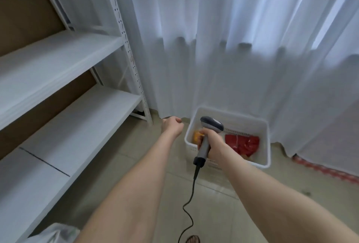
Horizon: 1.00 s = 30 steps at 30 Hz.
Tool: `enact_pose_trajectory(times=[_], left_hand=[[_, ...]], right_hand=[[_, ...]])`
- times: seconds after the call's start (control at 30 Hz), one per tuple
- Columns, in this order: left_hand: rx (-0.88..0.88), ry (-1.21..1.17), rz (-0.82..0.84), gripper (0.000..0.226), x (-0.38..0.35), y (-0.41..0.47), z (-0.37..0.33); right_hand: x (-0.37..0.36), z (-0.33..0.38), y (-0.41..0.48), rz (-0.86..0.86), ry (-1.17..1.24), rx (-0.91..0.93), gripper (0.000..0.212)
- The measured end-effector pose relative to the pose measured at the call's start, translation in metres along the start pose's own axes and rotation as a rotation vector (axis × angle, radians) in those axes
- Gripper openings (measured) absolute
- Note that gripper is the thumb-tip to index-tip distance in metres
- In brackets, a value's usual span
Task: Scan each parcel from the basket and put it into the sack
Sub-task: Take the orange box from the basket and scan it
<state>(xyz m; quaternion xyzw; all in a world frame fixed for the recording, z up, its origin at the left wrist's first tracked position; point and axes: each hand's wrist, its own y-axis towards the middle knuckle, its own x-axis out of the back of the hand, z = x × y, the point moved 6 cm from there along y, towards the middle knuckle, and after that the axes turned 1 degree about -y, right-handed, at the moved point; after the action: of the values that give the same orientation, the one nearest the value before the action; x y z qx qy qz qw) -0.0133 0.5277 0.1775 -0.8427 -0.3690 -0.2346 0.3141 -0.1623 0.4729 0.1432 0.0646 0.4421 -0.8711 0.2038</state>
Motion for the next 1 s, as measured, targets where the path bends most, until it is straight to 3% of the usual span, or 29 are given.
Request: enact_pose_trajectory(times=[0.17,0.6,0.8,1.0], left_hand=[[-0.024,0.056,0.105,0.034,-0.048,0.075,-0.061],[0.076,0.129,0.223,0.03,-0.217,0.264,-0.142],[0.189,0.177,0.294,0.039,-0.306,0.36,-0.11],[0.312,0.204,0.329,0.041,-0.391,0.448,-0.016]], right_hand=[[0.024,0.07,0.062,-0.121,0.04,0.026,0.006],[0.102,0.191,0.286,-0.157,0.108,-0.146,0.01],[0.146,0.2,0.429,-0.22,0.044,-0.229,0.01],[0.178,0.146,0.58,-0.307,-0.042,-0.319,0.015]])
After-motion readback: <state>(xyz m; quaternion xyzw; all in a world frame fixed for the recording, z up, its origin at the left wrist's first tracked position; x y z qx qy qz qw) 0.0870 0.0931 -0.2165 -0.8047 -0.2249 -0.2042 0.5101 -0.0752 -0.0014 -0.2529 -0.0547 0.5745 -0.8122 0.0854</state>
